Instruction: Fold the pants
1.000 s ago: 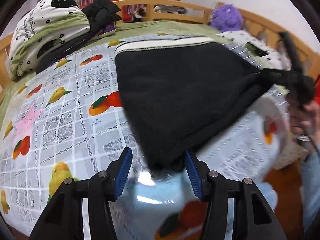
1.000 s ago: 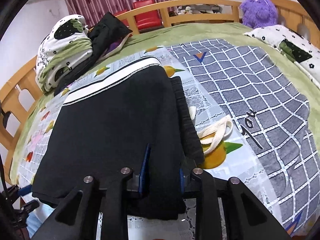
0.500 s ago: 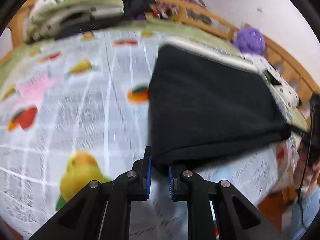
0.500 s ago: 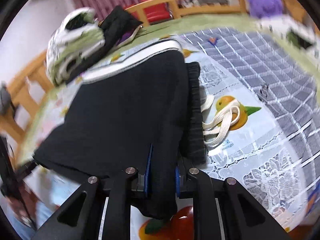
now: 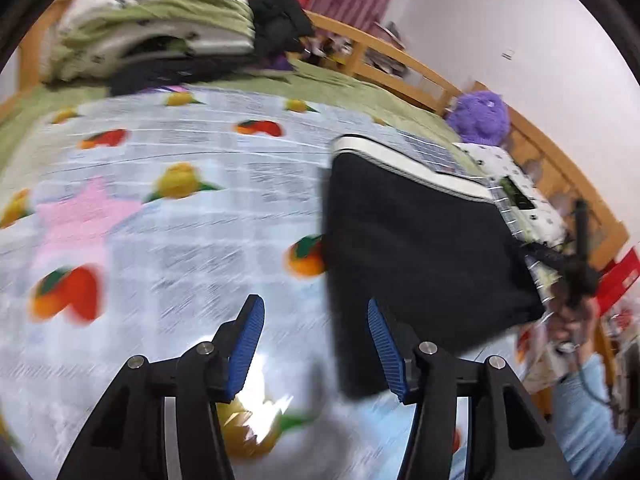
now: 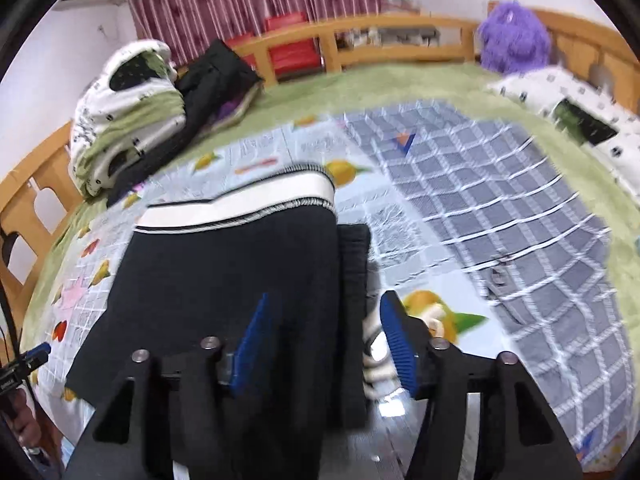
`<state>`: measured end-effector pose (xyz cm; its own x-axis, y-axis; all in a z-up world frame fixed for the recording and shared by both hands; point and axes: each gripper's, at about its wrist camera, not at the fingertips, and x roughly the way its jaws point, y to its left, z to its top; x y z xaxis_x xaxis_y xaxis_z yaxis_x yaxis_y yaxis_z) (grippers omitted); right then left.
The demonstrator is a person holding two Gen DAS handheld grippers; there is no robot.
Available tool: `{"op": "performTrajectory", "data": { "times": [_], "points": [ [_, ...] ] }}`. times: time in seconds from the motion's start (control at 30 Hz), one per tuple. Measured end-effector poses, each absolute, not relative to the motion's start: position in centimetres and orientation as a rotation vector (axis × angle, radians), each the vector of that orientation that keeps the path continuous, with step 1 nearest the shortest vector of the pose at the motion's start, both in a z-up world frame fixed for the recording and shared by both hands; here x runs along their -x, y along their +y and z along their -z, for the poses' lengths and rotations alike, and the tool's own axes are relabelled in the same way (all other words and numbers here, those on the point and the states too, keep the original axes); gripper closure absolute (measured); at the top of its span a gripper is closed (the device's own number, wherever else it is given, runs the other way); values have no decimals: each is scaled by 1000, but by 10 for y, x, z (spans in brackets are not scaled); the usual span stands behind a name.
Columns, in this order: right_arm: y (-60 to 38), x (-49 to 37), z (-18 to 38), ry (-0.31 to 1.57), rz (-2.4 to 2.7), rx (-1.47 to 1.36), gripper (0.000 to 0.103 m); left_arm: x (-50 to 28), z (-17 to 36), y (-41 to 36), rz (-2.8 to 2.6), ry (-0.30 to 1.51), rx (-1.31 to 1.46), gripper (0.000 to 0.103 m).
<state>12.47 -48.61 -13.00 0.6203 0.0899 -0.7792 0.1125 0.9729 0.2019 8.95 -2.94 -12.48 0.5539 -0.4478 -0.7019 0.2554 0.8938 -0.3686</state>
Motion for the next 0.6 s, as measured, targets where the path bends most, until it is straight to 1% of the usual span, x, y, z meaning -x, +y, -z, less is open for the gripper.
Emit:
{"op": "performTrajectory", "data": {
  "times": [0.03, 0.1, 0.23, 0.33, 0.4, 0.43, 0.47, 0.5, 0.53, 0.6],
  "points": [
    [-487, -132, 139, 936, 10, -256, 46, -104, 129, -39, 438, 911, 241, 51],
    [-490, -137, 152, 954, -18, -277, 41, -125, 141, -54, 475, 952, 245, 51],
    [-492, -137, 161, 958, -50, -255, 41, -159, 175, -77, 530, 1061, 285, 51],
    [-492, -141, 170, 979, -100, -283, 41, -169, 187, -86, 550, 1048, 366, 51],
    [-498, -144, 176, 1002, -168, -351, 41, -172, 190, -90, 548, 1055, 397, 52],
    [-501, -145, 178, 1011, -198, -384, 43, -173, 190, -92, 547, 1064, 397, 58],
    [-502, -144, 179, 1009, -201, -398, 43, -173, 189, -92, 550, 1067, 393, 63],
    [-502, -143, 178, 1006, -201, -403, 44, -172, 188, -91, 556, 1068, 403, 75],
    [-500, -140, 175, 994, -187, -399, 48, -171, 186, -88, 563, 1063, 425, 85],
    [-497, -133, 165, 973, -163, -410, 59, -164, 174, -81, 574, 1015, 446, 90]
  ]
}}
